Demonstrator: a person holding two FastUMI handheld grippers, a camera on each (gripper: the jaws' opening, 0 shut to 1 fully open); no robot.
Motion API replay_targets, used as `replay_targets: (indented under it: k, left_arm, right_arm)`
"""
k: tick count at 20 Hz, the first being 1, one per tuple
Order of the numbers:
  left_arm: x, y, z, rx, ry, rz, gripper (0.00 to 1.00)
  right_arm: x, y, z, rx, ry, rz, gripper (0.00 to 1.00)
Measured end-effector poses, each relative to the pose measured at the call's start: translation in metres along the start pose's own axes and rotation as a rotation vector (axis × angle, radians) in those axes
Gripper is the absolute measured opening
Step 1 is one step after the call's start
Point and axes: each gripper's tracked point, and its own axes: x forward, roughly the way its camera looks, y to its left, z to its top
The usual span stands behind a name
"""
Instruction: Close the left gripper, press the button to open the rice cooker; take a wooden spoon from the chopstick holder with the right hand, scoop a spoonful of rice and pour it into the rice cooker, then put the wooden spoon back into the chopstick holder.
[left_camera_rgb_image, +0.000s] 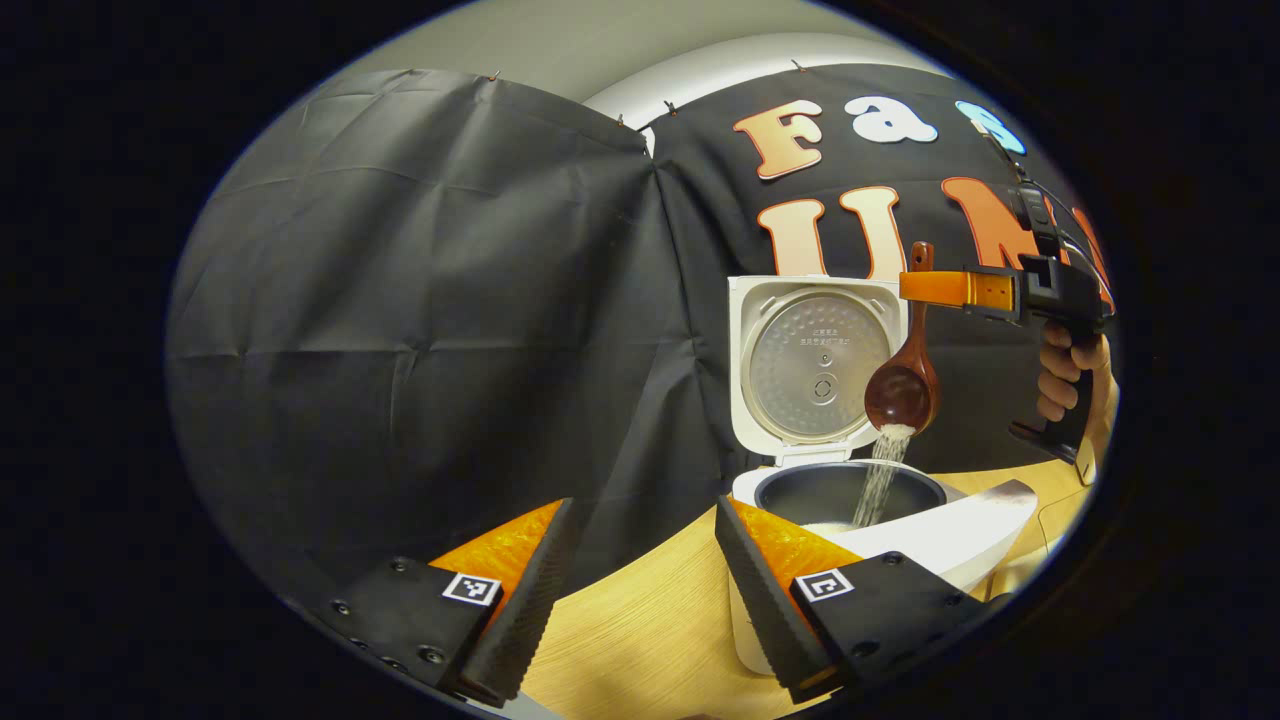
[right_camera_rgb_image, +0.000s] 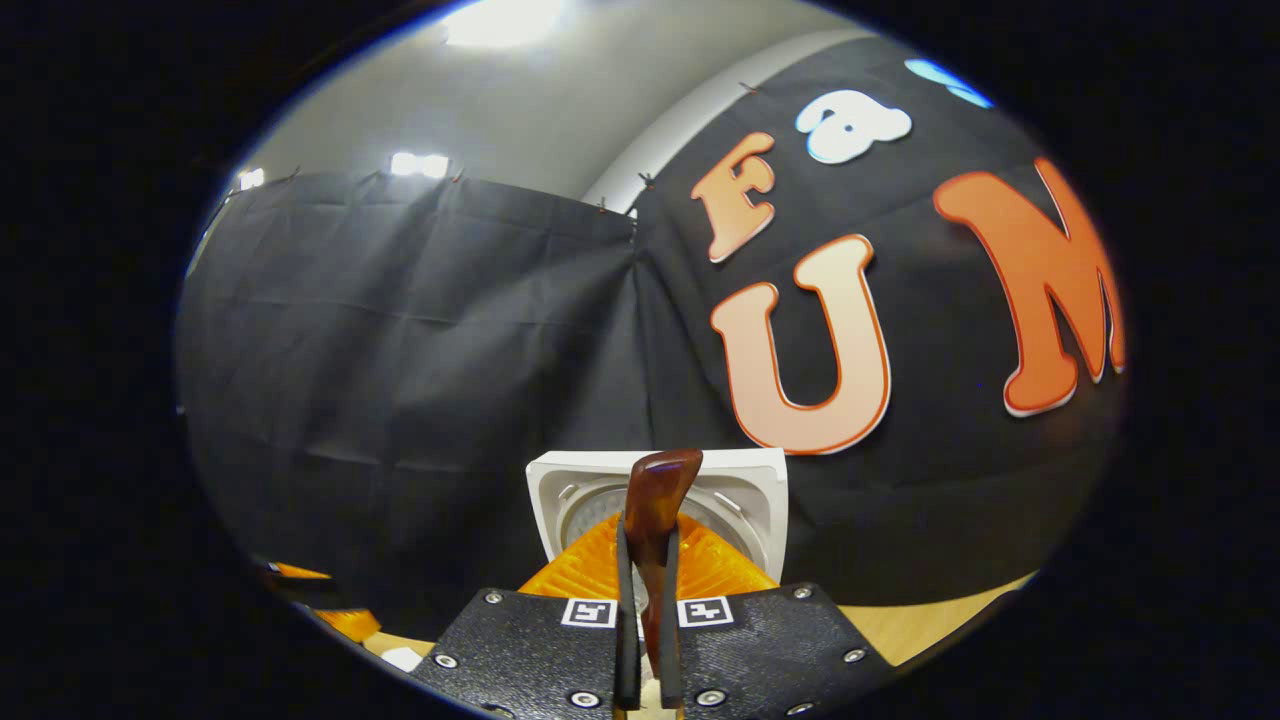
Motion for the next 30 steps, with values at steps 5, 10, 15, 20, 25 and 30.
replay_targets:
  k: [5,10,15,20,25,30]
  left_arm:
    - [-0.003,-0.004,0.009,-0.003,-0.017,-0.005,0.87]
    - [-0.01,-0.011,0.017,-0.003,-0.031,-0.016,0.87]
    - [-0.01,-0.029,0.025,0.018,-0.053,-0.046,0.87]
    - [-0.012,-0.056,0.026,0.031,-0.054,-0.1,0.91]
    - [-0.015,-0.082,0.034,0.032,-0.067,-0.153,0.91]
    - [-0.021,-0.11,0.034,0.029,-0.071,-0.201,0.91]
  right_arm:
    - [-0.005,0.013,0.002,-0.152,-0.012,0.07,0.08]
    - [-0.017,0.005,0.004,-0.15,0.002,0.043,0.08]
    - [-0.045,-0.014,-0.002,-0.081,0.065,-0.001,0.08]
    - [-0.082,-0.051,0.003,-0.047,0.096,-0.115,0.08]
    - [-0.133,-0.089,0.027,-0.026,0.105,-0.249,0.12]
    - [-0.191,-0.115,0.052,-0.035,0.102,-0.353,0.08]
